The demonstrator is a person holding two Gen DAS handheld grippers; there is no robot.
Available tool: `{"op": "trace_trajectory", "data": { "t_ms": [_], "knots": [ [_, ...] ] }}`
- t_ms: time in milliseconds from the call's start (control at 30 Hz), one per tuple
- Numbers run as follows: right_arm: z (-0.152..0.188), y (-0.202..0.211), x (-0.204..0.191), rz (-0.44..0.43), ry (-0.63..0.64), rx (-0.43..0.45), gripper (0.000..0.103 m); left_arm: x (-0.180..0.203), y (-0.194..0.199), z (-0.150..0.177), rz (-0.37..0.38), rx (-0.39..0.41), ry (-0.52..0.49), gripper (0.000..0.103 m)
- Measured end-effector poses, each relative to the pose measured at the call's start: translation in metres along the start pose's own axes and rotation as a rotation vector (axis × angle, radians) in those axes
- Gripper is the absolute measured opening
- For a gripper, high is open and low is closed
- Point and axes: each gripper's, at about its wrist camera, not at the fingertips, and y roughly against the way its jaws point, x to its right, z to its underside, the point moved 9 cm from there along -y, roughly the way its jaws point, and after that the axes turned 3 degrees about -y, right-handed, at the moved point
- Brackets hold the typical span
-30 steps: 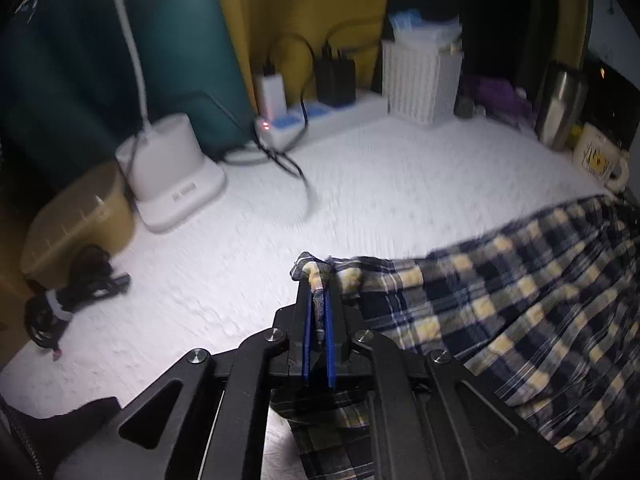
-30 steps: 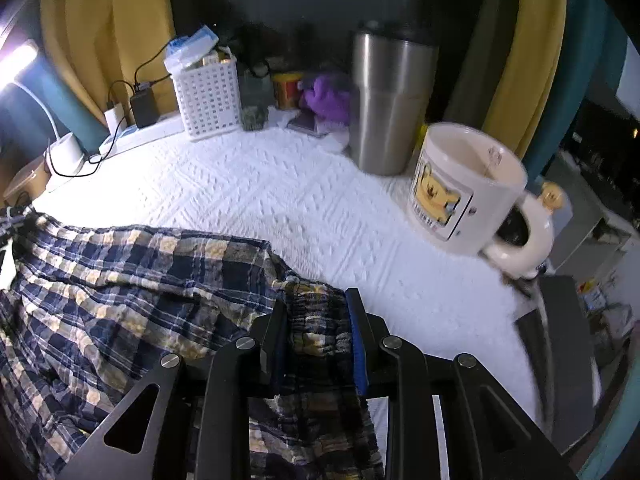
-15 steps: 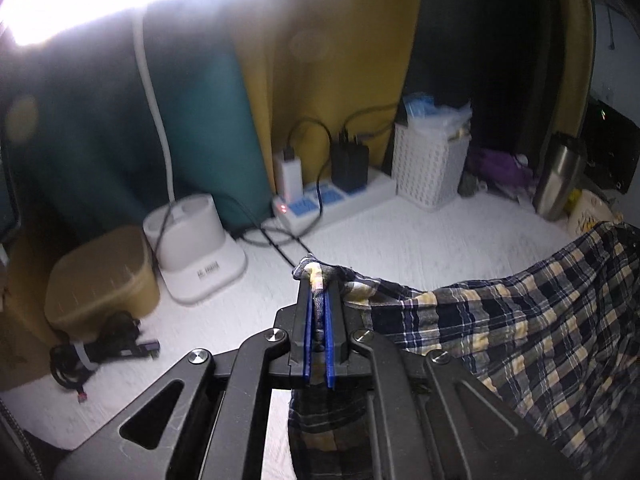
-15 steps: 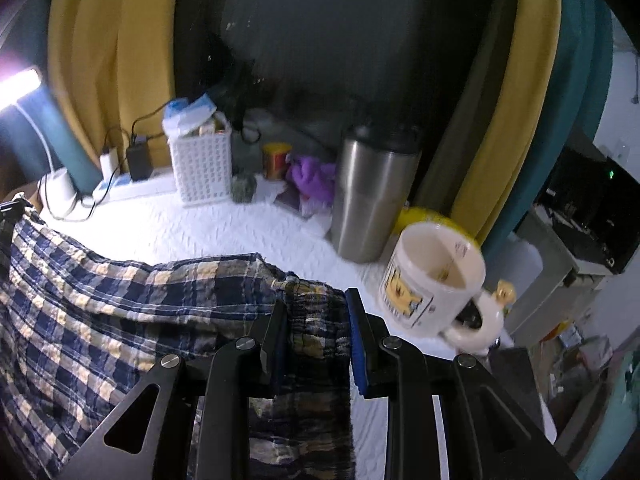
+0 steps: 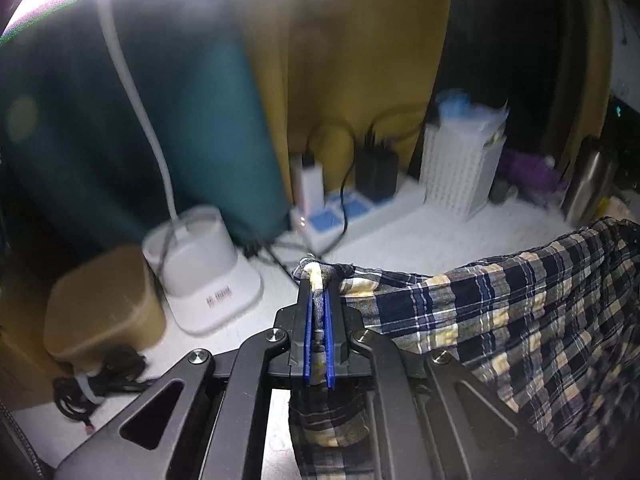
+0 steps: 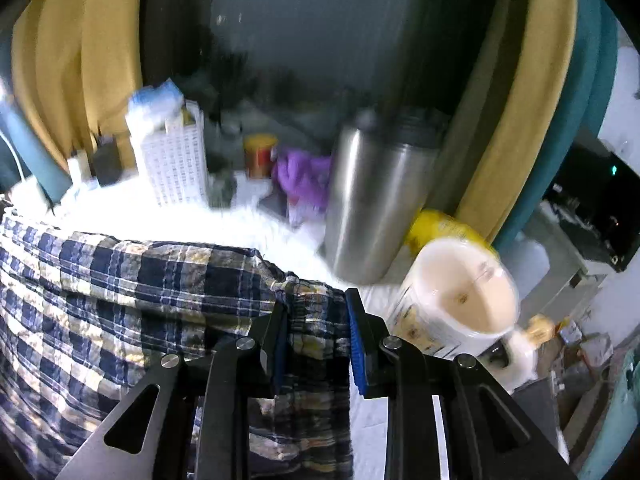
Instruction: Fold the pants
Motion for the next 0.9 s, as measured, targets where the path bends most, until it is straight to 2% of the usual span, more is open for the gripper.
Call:
{"op": "trace_trajectory", "data": {
  "t_ms": [100, 267, 367, 433, 500, 567, 633, 667, 700, 900],
  "knots": [
    [0.013, -0.019, -0.002, -0.002, 0.003, -0.07, 0.027, 0.002, -0.017, 0.015, -0.006, -0.046, -0.002, 0.004],
    [0.019, -0.038, -0.005, 0.014, 0.017, -0.114, 0.027, 0.001, -0.035, 0.035, -0.046, -0.103, -0.025, 0.009],
    [0.018, -0.04, -0.005, 0.024, 0.018, -0.119, 0.027, -0.001, -0.038, 0.04, -0.037, -0.136, -0.016, 0.012],
    [0.019, -0.038, -0.005, 0.029, 0.022, -0.12, 0.031, -0.005, -0.034, 0.04, -0.068, -0.136, -0.02, 0.023],
    [0.02, -0.035, -0.006, 0.021, 0.025, -0.121, 0.031, -0.011, -0.029, 0.041, -0.085, -0.135, -0.002, 0.041],
    [0.019, -0.029, -0.004, 0.02, 0.029, -0.113, 0.033, -0.017, -0.02, 0.041, -0.086, -0.124, 0.019, 0.045],
    [0.019, -0.019, -0.005, 0.012, 0.032, -0.102, 0.047, -0.02, -0.01, 0.042, -0.095, -0.116, 0.024, 0.048],
    [0.019, -0.014, -0.005, 0.005, 0.03, -0.094, 0.065, -0.021, -0.004, 0.043, -0.097, -0.112, 0.026, 0.05],
    [0.019, -0.008, -0.006, -0.003, 0.029, -0.086, 0.078, -0.022, -0.001, 0.045, -0.096, -0.11, 0.028, 0.052],
    [0.02, 0.029, -0.008, -0.009, 0.033, -0.045, 0.081, -0.025, 0.028, 0.057, -0.09, -0.1, 0.038, 0.053]
  ]
}}
